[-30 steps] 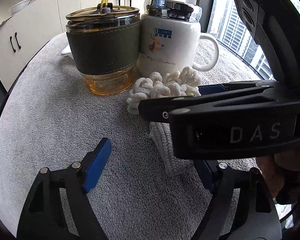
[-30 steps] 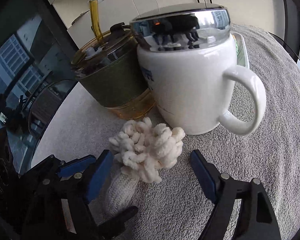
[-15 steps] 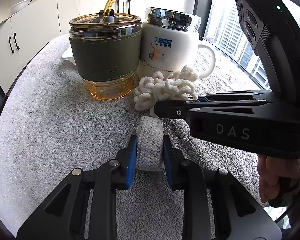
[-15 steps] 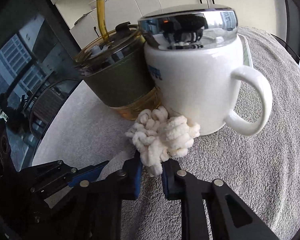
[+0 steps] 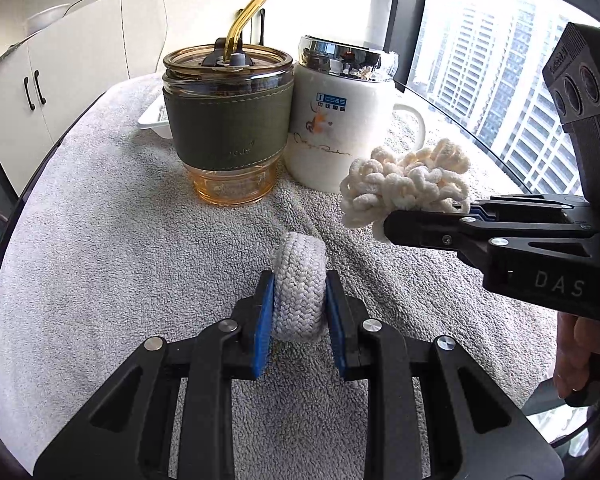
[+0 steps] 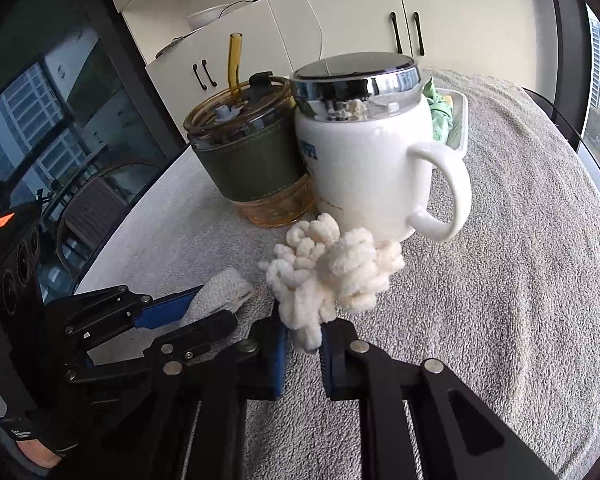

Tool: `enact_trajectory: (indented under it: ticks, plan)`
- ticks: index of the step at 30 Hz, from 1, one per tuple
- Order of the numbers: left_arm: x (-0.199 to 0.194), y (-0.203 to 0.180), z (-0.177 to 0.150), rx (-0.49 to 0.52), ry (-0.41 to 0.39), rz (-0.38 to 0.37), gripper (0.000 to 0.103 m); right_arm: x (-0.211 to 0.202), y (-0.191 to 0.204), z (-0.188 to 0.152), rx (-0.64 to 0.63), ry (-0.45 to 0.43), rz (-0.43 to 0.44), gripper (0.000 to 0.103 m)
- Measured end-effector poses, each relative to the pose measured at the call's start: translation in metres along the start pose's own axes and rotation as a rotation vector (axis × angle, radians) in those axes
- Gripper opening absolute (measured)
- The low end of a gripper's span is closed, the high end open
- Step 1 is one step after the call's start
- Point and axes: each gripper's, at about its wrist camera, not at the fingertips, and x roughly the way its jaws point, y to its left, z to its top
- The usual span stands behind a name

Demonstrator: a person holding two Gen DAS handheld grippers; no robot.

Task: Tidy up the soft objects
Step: 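Lift the knit pouch and rope scrunchie and carry both over the white tray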

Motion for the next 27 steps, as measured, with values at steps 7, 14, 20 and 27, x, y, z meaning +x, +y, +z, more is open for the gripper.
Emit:
enact_trajectory:
  ticks: [7,14,20,27]
  plan:
    - [-0.021,0.005,-0.007,0.004,-0.017,0.006,0.023,-0.032,-0.001,0.005,-0.023,-0.042,-0.027,0.015]
    - [-0.039,0.023,0.007,0.000,-0.039,0.030,0.023,-0.058,-0.008,0.021,-0.053,-0.073,-0.055,0.015]
    - [-0.052,0.059,0.035,-0.007,-0.080,0.074,0.023,-0.082,-0.022,0.050,-0.091,-0.107,-0.103,0.015]
    - [-0.072,0.098,0.090,0.034,-0.132,0.135,0.023,-0.107,-0.036,0.100,-0.164,-0.151,-0.177,0.015]
